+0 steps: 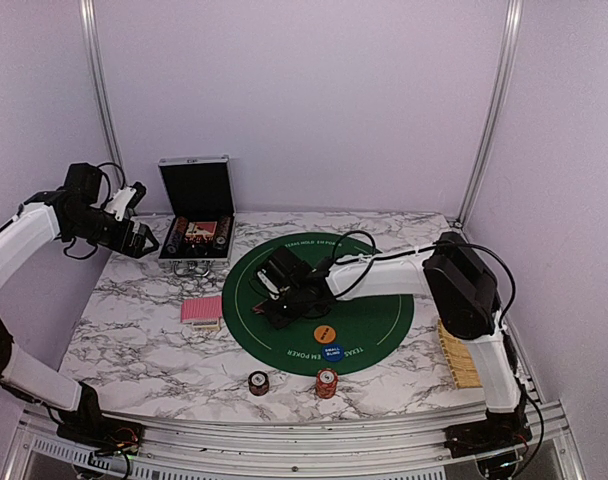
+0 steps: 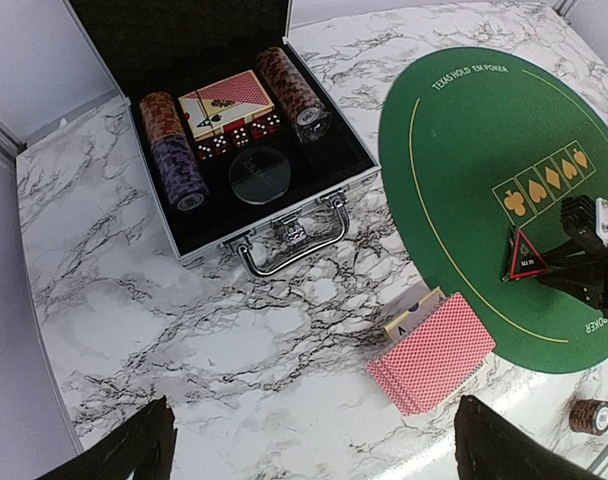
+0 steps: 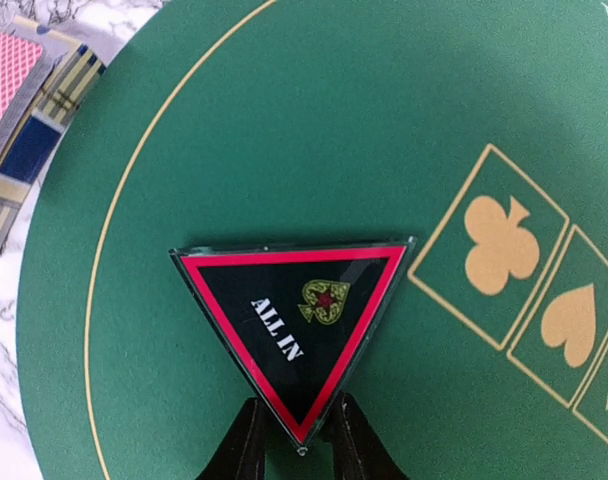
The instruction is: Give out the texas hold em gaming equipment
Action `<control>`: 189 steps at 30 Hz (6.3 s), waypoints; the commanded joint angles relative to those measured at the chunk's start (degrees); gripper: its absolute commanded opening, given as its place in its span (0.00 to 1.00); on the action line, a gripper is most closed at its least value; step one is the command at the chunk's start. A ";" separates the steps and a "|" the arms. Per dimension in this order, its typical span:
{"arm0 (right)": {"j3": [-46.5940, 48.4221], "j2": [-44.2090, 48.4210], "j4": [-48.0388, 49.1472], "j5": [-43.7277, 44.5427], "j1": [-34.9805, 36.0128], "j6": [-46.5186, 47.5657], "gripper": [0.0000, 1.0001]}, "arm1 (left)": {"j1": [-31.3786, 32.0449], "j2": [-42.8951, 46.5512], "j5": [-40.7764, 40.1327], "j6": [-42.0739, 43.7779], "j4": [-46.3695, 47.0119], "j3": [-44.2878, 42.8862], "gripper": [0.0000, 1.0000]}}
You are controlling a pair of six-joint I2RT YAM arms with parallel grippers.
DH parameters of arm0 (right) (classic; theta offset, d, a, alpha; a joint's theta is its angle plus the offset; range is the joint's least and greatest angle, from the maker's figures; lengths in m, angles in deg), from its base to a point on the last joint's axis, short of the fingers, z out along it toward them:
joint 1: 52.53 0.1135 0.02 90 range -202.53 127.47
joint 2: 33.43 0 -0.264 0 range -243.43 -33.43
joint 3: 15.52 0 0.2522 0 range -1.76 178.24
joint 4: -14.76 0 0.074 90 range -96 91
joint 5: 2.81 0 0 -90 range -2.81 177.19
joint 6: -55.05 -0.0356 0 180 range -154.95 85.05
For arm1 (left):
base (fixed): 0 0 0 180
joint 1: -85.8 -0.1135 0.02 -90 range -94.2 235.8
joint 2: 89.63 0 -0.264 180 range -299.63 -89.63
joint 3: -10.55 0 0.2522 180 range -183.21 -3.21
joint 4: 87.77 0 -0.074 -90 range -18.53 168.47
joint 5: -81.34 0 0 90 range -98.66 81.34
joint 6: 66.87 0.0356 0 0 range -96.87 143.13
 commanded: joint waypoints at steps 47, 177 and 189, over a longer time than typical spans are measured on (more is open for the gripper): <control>-2.28 8.07 0.09 -1.98 -3.61 4.70 0.79 | -0.02 2.74 1.80 5.72 -5.98 -1.24 0.99; -21.97 7.51 16.62 12.44 -12.68 -12.57 0.38 | 0.02 6.52 2.10 8.42 -8.62 -2.35 0.99; -4.31 -3.43 11.93 9.62 -17.58 -6.97 0.35 | 0.03 6.57 1.83 8.47 -9.15 -2.14 0.99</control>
